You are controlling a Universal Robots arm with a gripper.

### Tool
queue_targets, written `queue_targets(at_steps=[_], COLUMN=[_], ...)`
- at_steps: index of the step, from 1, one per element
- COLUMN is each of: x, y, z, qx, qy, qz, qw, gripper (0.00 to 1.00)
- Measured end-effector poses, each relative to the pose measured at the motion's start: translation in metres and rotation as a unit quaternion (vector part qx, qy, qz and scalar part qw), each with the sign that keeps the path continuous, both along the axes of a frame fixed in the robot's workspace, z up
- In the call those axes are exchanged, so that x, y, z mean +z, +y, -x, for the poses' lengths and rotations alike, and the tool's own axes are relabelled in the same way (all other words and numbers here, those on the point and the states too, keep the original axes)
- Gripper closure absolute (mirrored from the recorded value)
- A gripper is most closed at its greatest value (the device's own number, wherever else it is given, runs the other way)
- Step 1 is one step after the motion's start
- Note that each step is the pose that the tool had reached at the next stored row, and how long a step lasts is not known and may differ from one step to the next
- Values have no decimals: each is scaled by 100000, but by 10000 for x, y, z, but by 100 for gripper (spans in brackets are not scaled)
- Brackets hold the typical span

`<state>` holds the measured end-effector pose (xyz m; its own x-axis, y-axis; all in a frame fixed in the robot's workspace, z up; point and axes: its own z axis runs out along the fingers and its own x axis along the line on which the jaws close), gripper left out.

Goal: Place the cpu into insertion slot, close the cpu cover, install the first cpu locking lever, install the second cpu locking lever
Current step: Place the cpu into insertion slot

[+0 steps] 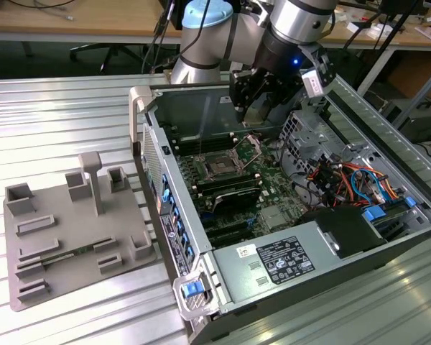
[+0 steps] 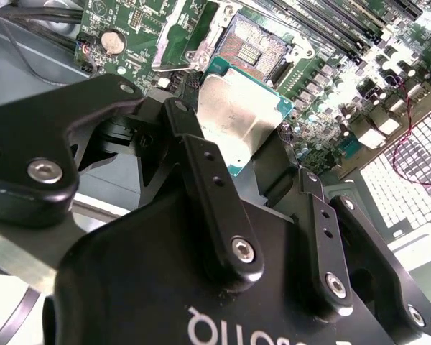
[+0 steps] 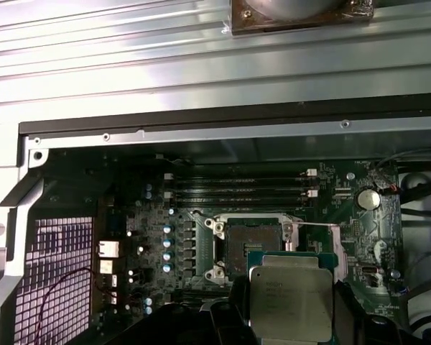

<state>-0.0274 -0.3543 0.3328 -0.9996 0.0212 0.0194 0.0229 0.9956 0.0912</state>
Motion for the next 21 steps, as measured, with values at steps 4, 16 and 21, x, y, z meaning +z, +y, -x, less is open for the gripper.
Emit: queue_targets(at_steps=[4,16,21], x=[-25,-69,-85], y=[-5,-10,-12], z=[0,0,0], qx=[1,3,2], qy=[0,3,1], qz=[4,2,2], qw=[100000,100000,100000], gripper=[45,45,45])
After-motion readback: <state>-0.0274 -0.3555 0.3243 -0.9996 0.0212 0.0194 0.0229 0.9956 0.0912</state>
